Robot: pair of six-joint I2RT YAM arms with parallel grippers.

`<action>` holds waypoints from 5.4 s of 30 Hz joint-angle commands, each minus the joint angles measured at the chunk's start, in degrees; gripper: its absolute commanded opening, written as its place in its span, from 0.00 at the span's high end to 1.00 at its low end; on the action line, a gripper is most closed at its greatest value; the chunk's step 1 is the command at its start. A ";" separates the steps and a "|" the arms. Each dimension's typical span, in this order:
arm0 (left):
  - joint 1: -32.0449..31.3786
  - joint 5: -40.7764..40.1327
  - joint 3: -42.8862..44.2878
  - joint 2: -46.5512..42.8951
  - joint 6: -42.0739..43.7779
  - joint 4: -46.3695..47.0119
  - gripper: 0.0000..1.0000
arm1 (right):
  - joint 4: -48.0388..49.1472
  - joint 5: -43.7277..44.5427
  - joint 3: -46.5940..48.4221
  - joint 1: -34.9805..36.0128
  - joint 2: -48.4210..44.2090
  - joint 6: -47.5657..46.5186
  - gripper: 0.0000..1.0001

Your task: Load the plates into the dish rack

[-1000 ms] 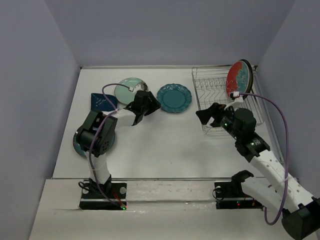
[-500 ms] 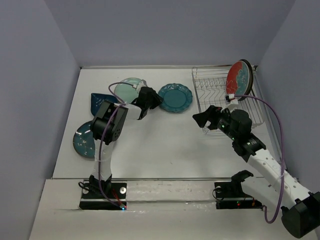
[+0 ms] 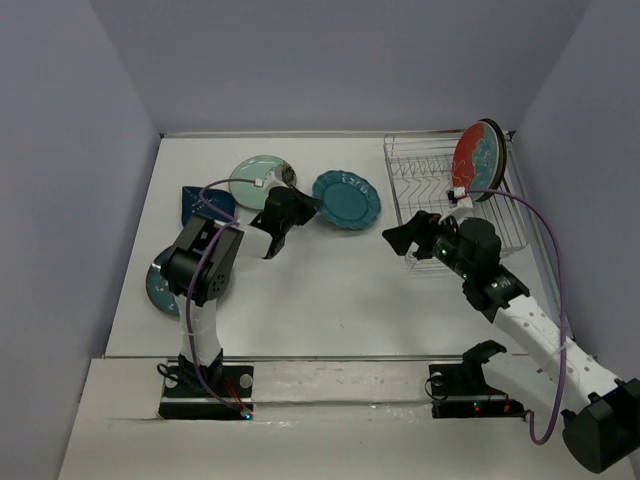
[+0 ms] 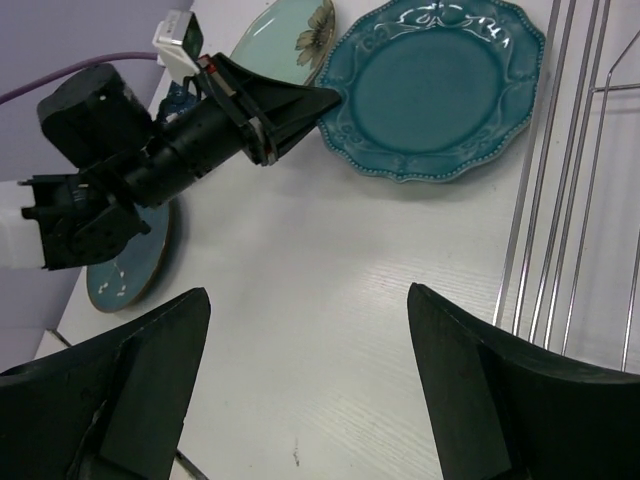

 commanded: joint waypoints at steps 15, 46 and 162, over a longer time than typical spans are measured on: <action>0.55 -0.37 -22.58 -45.90 6.00 3.10 0.94 | 5.20 -10.79 9.66 1.02 14.87 1.34 0.12; 0.55 23.20 -23.30 -75.83 7.05 -13.69 0.91 | 37.02 -42.43 6.68 1.02 27.01 18.21 0.87; 2.40 -14.34 -14.68 -97.01 41.24 -54.75 0.01 | 17.42 -6.91 60.02 33.19 86.06 19.27 0.32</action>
